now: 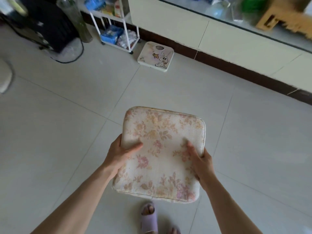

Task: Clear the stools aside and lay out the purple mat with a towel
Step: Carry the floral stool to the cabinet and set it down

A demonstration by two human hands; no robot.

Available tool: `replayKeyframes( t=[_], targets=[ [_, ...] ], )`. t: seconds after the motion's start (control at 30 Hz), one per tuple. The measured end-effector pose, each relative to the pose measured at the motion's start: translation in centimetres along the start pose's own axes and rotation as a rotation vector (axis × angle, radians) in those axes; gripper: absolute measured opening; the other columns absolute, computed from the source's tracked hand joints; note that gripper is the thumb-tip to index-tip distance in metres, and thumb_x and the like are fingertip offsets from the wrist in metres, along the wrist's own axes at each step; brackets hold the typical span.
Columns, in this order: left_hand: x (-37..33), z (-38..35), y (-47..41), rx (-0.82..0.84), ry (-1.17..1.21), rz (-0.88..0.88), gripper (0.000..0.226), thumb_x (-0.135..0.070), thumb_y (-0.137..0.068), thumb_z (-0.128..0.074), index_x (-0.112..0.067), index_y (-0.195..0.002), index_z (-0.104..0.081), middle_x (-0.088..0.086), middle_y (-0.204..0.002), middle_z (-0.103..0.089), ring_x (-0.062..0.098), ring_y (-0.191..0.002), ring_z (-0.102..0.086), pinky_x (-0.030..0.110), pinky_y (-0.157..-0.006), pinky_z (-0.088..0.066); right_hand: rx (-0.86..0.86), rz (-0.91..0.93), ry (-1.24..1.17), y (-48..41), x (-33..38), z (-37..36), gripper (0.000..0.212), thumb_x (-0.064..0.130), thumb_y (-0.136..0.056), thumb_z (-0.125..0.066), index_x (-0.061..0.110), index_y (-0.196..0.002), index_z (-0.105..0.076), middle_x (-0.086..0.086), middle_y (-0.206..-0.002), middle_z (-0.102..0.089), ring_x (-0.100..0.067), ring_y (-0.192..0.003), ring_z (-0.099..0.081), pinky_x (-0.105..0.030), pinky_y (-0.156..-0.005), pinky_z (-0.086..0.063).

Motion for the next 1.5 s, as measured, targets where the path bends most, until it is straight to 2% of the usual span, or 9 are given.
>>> replayKeyframes(
  t=[0.13,0.23,0.33,0.57,0.8,1.03,1.23,1.37,1.5],
  targets=[
    [-3.8,1.5,-4.2,-0.003,0.002,-0.006,0.05,-0.021,-0.071,-0.081,-0.019,-0.116,-0.059,0.0,-0.103,-0.07,0.014,-0.087,-0.07,0.02,-0.062,-0.055,-0.001,0.015,0.0,-3.3,3.9,-2.8,0.033,0.048,-0.079,-0.067,0.025,-0.103,-0.061,-0.001,-0.097,-0.072,-0.015,-0.085,-0.069,-0.025,-0.062,-0.055],
    [-6.2,2.1,-7.5,-0.004,0.001,0.003,0.052,-0.023,-0.07,-0.082,-0.018,-0.116,-0.058,0.0,-0.104,-0.07,0.017,-0.09,-0.07,0.025,-0.068,-0.056,-0.006,0.006,0.006,-6.1,6.5,-4.4,0.038,0.047,-0.08,-0.067,0.023,-0.108,-0.061,-0.001,-0.099,-0.072,-0.015,-0.086,-0.069,-0.024,-0.062,-0.055],
    [-8.4,2.9,-11.3,-0.015,-0.032,0.024,0.057,-0.028,-0.068,-0.083,-0.019,-0.118,-0.057,-0.001,-0.105,-0.069,0.018,-0.095,-0.068,0.029,-0.078,-0.054,-0.007,-0.006,0.007,-9.3,9.3,-6.3,0.032,0.047,-0.079,-0.068,0.027,-0.102,-0.058,0.001,-0.097,-0.071,-0.013,-0.084,-0.069,-0.02,-0.057,-0.054],
    [-14.0,4.5,-20.2,-0.025,-0.032,0.033,0.05,-0.026,-0.071,-0.081,-0.023,-0.114,-0.056,-0.003,-0.104,-0.068,0.012,-0.091,-0.068,0.018,-0.065,-0.052,0.008,-0.048,0.017,-17.3,14.8,-11.0,0.043,0.049,-0.077,-0.069,0.023,-0.109,-0.06,0.0,-0.098,-0.071,-0.016,-0.087,-0.07,-0.025,-0.063,-0.055],
    [-18.0,6.2,-29.7,-0.027,-0.052,0.069,0.055,-0.026,-0.071,-0.081,-0.016,-0.119,-0.057,0.001,-0.107,-0.068,0.017,-0.092,-0.068,0.024,-0.069,-0.055,0.005,-0.082,-0.002,-25.4,18.6,-15.8,0.046,0.051,-0.075,-0.069,0.022,-0.11,-0.061,0.0,-0.097,-0.072,-0.017,-0.087,-0.07,-0.03,-0.069,-0.058],
    [-19.2,7.4,-40.2,0.036,-0.095,0.098,0.054,-0.024,-0.072,-0.081,-0.015,-0.119,-0.057,0.002,-0.106,-0.068,0.018,-0.092,-0.068,0.026,-0.07,-0.056,-0.049,-0.114,-0.056,-32.8,19.1,-20.3,0.028,0.045,-0.081,-0.069,0.027,-0.1,-0.061,0.002,-0.095,-0.072,-0.013,-0.083,-0.07,-0.02,-0.057,-0.056],
    [-18.2,8.9,-48.3,0.097,-0.128,0.136,0.052,-0.025,-0.072,-0.081,-0.015,-0.118,-0.058,0.004,-0.107,-0.068,0.022,-0.095,-0.068,0.033,-0.077,-0.056,-0.122,-0.156,-0.059,-38.6,17.9,-23.8,0.036,0.048,-0.08,-0.069,0.025,-0.106,-0.06,0.003,-0.095,-0.071,-0.012,-0.084,-0.069,-0.023,-0.06,-0.053],
    [-18.1,9.8,-52.8,0.106,-0.125,0.139,0.048,-0.022,-0.073,-0.08,-0.017,-0.115,-0.059,0.002,-0.105,-0.069,0.02,-0.092,-0.069,0.032,-0.074,-0.056,-0.16,-0.15,-0.025,-42.1,16.9,-26.0,0.04,0.048,-0.08,-0.07,0.022,-0.111,-0.063,0.002,-0.097,-0.072,-0.014,-0.087,-0.069,-0.03,-0.073,-0.057],
    [-18.3,10.4,-56.2,0.123,-0.149,0.121,0.046,-0.021,-0.072,-0.081,-0.016,-0.113,-0.061,0.002,-0.105,-0.07,0.02,-0.092,-0.07,0.035,-0.079,-0.057,-0.192,-0.161,-0.035,-44.5,16.2,-27.7,0.041,0.049,-0.08,-0.07,0.022,-0.11,-0.064,0.002,-0.095,-0.073,-0.014,-0.086,-0.07,-0.031,-0.072,-0.056]
  ],
)
Point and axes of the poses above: each hand's wrist, its own y-axis away from the middle knuckle, its own z-axis out of the back of the hand, x = y × z, the point moved 7 cm from there along -y, towards the middle knuckle
